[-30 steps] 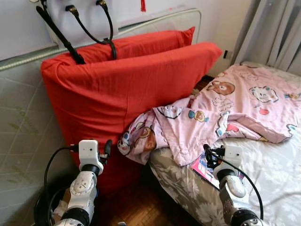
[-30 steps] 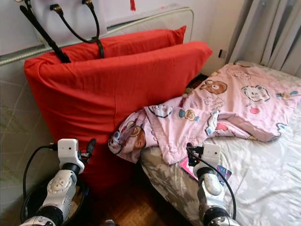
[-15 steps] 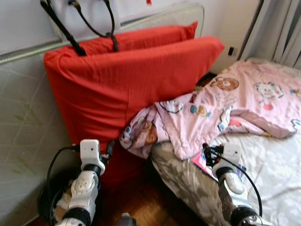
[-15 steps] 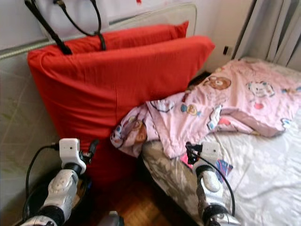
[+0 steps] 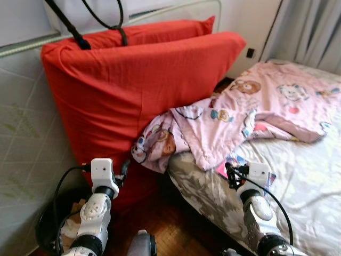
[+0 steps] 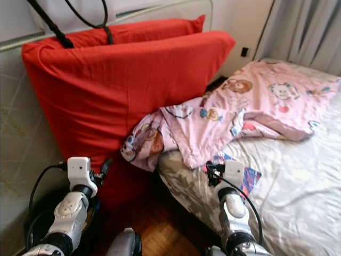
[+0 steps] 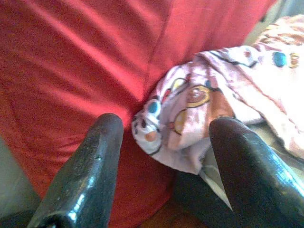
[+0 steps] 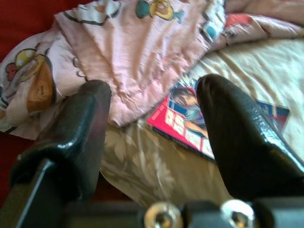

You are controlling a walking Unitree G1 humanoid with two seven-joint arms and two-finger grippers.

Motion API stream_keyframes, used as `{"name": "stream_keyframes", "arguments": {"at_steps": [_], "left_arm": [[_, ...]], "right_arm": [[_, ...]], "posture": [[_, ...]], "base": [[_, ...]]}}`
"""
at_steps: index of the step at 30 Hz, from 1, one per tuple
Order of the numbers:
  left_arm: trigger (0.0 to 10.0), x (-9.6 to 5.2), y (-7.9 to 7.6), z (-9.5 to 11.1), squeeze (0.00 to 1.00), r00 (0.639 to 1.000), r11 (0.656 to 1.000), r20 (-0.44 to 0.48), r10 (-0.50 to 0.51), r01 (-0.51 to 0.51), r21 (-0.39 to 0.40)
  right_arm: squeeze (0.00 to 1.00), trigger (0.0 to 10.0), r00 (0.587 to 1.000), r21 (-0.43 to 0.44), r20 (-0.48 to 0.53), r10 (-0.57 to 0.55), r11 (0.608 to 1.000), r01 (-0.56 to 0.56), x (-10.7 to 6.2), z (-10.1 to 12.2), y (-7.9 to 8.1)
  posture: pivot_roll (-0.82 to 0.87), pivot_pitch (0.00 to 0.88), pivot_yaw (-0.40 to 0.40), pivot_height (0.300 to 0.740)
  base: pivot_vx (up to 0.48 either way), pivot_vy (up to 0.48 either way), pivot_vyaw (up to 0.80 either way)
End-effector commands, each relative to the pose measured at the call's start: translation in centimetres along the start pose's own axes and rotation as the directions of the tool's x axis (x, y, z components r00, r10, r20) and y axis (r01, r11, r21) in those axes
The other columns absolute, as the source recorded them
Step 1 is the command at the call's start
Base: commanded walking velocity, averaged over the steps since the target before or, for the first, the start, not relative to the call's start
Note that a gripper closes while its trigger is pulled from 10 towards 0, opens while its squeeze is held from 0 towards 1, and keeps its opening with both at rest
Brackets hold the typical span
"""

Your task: Clean up the room

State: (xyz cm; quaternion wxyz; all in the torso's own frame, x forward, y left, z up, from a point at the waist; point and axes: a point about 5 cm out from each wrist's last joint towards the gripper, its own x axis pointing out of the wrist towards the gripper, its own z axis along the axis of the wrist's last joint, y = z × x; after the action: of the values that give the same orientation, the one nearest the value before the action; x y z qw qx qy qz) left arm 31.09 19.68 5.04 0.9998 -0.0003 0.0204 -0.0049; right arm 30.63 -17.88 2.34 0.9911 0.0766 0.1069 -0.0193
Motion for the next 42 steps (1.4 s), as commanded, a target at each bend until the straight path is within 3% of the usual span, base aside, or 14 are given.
{"name": "stream_keyframes", "arguments": {"at_steps": [1,15,42], "left_arm": [[10.0,-0.02,0.07,-0.08,0.00,1.000,1.000,-0.012,-0.008,0.008,0.006],[10.0,-0.03,-0.08,-0.07,0.00,1.000,1.000,-0.012,-0.019,0.019,0.009],[10.0,-0.30,-0.10,-0.41,0.00,0.999,1.000,-0.022,-0.025,0.025,0.013]], "right_arm": [[0.00,10.0,1.000,-0.004,0.006,0.006,1.000,-0.006,0.03,0.09,0.13],[0.00,10.0,1.000,0.005,0.009,0.025,1.000,-0.025,-0.01,0.02,0.46],[0.00,10.0,0.999,0.000,-0.005,0.035,0.999,-0.035,-0.12,-0.27,0.51]], "posture": [[0.04,0.046,0.034,0.633],[0.04,0.050,0.035,0.633],[0.04,0.034,0.037,0.633]], "base": [[0.000,0.000,0.00],[0.000,0.000,0.00],[0.266,0.000,0.00]]}}
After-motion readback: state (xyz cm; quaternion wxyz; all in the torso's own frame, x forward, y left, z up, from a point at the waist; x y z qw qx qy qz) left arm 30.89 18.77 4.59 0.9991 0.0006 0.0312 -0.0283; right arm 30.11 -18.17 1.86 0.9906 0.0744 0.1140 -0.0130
